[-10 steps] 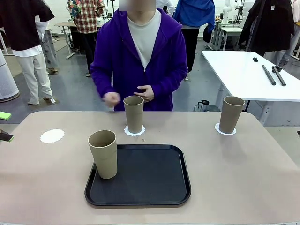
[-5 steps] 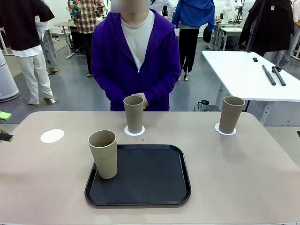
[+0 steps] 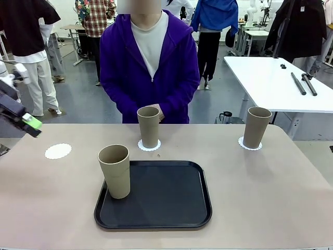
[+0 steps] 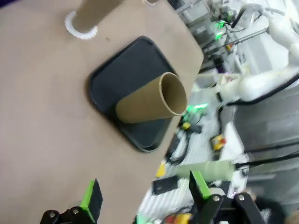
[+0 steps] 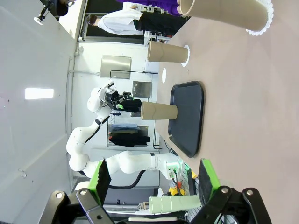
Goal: Place coasters on the table and set cups on them.
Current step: Take one Reusable plastic cup from the Flat Tray and place it on a coaster set by the human.
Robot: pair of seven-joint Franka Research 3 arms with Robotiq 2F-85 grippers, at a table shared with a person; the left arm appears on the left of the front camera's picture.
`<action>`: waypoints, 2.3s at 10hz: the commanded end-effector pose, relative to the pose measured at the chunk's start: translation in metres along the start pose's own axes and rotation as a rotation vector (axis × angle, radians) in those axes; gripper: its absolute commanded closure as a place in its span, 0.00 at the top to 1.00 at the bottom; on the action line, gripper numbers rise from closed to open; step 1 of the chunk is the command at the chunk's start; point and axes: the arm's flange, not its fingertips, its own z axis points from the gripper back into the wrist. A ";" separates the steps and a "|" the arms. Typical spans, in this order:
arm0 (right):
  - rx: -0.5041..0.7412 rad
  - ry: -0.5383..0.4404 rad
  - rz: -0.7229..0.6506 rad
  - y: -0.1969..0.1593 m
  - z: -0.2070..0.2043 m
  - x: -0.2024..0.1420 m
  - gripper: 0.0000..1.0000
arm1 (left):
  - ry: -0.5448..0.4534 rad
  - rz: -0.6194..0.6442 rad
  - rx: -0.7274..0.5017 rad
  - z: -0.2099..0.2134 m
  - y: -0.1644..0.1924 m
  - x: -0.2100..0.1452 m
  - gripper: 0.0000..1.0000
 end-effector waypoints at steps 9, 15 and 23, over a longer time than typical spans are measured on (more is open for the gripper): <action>0.000 0.002 -0.007 0.001 0.000 -0.001 1.00 | 0.338 -0.506 0.383 -0.127 -0.077 0.035 1.00; 0.000 0.002 -0.007 0.001 0.000 -0.001 1.00 | 0.137 -0.717 0.064 -0.110 -0.051 0.017 1.00; 0.000 0.002 -0.007 0.001 0.000 -0.001 1.00 | -0.473 -0.918 -0.211 -0.141 0.065 -0.051 1.00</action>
